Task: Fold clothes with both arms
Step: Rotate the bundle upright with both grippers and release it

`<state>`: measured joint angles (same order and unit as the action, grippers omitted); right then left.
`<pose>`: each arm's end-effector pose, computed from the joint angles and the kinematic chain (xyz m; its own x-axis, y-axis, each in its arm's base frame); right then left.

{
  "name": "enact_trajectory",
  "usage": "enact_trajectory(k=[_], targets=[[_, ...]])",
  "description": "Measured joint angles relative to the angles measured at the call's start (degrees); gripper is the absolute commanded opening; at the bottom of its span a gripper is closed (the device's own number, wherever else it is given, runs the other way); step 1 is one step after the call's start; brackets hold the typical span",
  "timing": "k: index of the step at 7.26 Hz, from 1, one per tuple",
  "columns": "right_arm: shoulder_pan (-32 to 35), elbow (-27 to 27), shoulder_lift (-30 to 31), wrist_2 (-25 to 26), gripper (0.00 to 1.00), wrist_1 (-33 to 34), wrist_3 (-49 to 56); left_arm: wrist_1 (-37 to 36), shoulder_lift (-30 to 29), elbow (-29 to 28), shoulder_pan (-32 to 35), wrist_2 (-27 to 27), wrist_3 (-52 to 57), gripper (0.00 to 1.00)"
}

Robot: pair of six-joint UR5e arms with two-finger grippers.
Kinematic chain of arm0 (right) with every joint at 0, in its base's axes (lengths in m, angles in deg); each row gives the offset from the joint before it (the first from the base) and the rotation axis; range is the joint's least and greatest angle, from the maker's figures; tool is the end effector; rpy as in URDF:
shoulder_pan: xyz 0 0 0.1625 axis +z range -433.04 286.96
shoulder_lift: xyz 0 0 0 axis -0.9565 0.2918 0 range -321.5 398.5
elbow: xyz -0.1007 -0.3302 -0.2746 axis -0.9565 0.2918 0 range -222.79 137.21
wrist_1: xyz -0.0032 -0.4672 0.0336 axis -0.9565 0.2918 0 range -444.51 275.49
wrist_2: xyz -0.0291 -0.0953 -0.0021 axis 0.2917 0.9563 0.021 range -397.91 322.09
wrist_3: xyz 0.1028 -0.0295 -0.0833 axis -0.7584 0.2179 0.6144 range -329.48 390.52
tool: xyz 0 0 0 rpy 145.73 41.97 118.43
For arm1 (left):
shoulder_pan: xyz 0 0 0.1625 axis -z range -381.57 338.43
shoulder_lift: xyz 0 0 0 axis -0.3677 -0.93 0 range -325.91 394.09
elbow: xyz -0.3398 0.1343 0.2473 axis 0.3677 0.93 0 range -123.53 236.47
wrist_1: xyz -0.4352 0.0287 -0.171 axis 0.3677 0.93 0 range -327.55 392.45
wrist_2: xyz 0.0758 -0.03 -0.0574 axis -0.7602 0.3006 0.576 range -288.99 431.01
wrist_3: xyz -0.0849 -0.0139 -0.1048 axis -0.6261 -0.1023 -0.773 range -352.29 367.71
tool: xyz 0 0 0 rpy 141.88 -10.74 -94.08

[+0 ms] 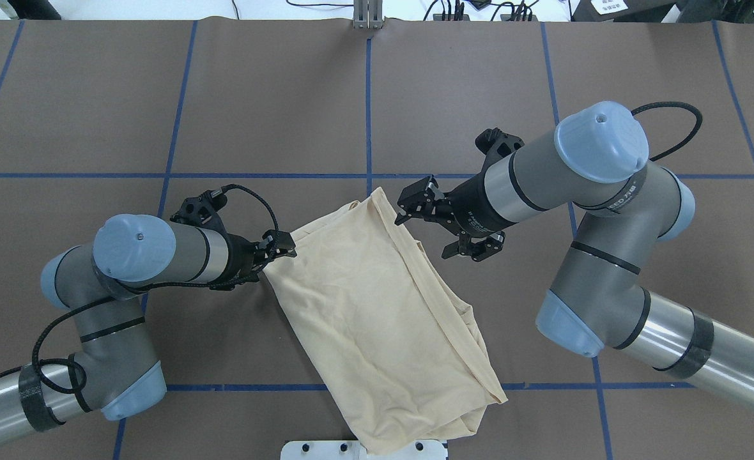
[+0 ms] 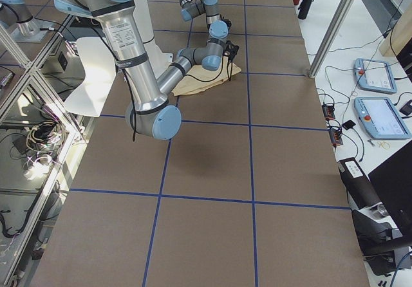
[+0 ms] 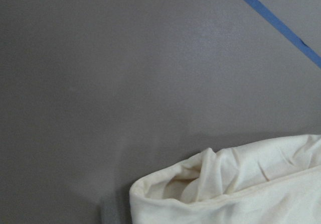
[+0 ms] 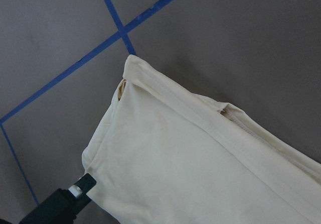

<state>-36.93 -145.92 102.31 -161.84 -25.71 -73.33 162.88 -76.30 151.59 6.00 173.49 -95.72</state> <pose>-0.5165 -0.4481 0.2173 0.2462 0.4256 0.8708 -0.1266 0.9049 -0.4065 0.5906 -0.4258 0.3456 0.2871 -0.4057 -0.8677 0.3533 0.8868 -0.2978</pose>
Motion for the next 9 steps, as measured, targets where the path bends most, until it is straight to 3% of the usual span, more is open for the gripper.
enact_trajectory(k=[1,2,9], targets=[[0.04,0.0,0.01,-0.05,1.0,0.0,-0.02,0.0,0.0,-0.06,0.09,0.0,0.05,0.34],[0.07,0.02,0.05,-0.1,1.0,0.0,-0.03,0.0,0.0,-0.09,0.21,-0.02,0.09,0.0],[0.12,0.21,0.62,0.14,1.0,0.0,-0.03,-0.12,-1.9,-1.18,6.94,0.44,0.24,0.0]])
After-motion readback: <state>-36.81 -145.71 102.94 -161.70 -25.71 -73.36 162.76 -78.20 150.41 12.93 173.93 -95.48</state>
